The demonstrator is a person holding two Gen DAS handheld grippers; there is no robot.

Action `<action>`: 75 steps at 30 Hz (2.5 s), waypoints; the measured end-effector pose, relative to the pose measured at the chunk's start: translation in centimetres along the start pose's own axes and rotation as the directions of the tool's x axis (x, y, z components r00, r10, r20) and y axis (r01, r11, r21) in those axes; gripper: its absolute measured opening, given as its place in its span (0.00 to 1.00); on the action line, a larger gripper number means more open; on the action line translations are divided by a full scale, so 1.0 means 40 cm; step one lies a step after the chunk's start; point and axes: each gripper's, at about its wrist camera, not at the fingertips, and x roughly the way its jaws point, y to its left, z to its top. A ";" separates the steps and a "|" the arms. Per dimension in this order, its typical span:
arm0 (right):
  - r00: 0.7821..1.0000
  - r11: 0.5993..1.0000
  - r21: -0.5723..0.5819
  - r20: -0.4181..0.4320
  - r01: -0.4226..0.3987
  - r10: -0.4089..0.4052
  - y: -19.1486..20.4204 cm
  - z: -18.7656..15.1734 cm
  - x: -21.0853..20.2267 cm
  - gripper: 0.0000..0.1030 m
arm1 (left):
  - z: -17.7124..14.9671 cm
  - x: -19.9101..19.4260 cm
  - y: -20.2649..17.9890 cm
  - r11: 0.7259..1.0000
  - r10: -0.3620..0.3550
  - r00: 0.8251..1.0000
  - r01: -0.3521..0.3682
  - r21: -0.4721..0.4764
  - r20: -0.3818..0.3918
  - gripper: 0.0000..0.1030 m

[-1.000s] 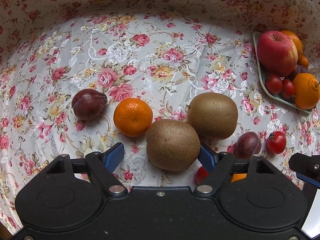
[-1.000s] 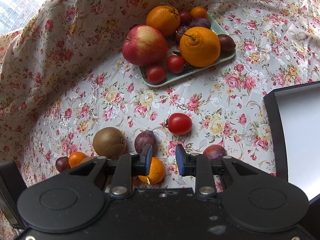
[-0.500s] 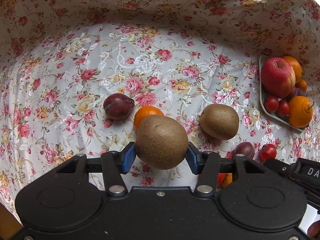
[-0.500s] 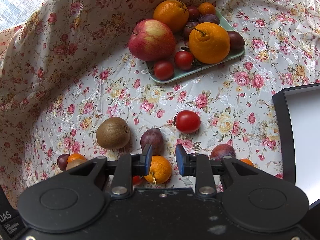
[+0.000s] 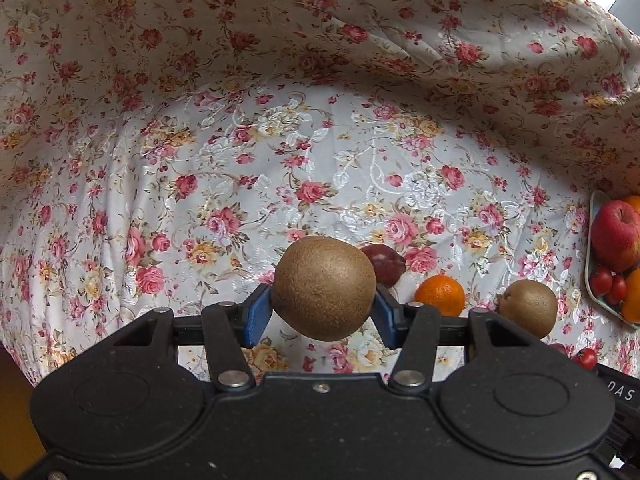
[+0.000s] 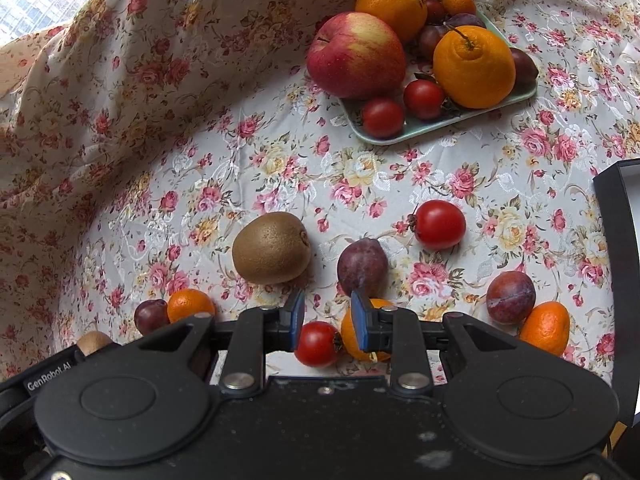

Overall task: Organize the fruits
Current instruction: 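Close the left gripper on the kiwi while the right gripper grasps the mandarin, then carry the kiwi and mandarin into the white box with both grippers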

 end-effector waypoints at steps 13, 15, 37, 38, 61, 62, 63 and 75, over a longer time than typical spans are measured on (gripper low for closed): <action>0.987 0.985 -0.062 -0.017 -0.163 0.162 0.163 -0.042 0.063 0.28 | 0.003 0.044 0.095 0.997 0.059 0.998 -0.060 -0.044 -0.022 0.57; 0.988 0.985 -0.080 -0.010 -0.155 0.155 0.193 -0.051 0.075 0.28 | 0.003 0.050 0.109 0.997 0.061 0.998 -0.063 -0.051 -0.029 0.57; 0.998 0.998 -0.031 0.003 -0.059 0.059 0.240 -0.027 0.198 0.41 | 0.001 0.049 0.134 0.998 0.049 0.998 -0.050 -0.045 -0.037 0.57; 0.998 0.998 -0.036 0.001 -0.060 0.060 0.240 -0.028 0.197 0.40 | 0.001 0.050 0.132 0.998 0.048 0.998 -0.050 -0.041 -0.038 0.57; 0.988 0.988 -0.153 0.157 0.008 0.016 0.048 -0.004 -0.080 0.40 | -0.080 -0.044 -0.185 0.981 0.010 1.000 -0.015 0.192 0.023 0.57; 0.987 0.990 -0.142 0.158 0.015 0.008 0.028 0.003 -0.089 0.40 | -0.090 -0.045 -0.211 0.977 0.004 1.000 -0.009 0.215 0.021 0.57; 0.987 0.992 -0.124 0.159 0.026 -0.006 -0.004 0.013 -0.101 0.40 | -0.099 -0.047 -0.233 0.973 -0.001 1.000 -0.004 0.231 0.019 0.57; 0.980 0.981 0.163 0.151 0.104 -0.129 -0.392 0.094 -0.208 0.40 | -0.280 -0.089 -0.544 0.876 -0.076 0.997 0.075 0.476 -0.017 0.57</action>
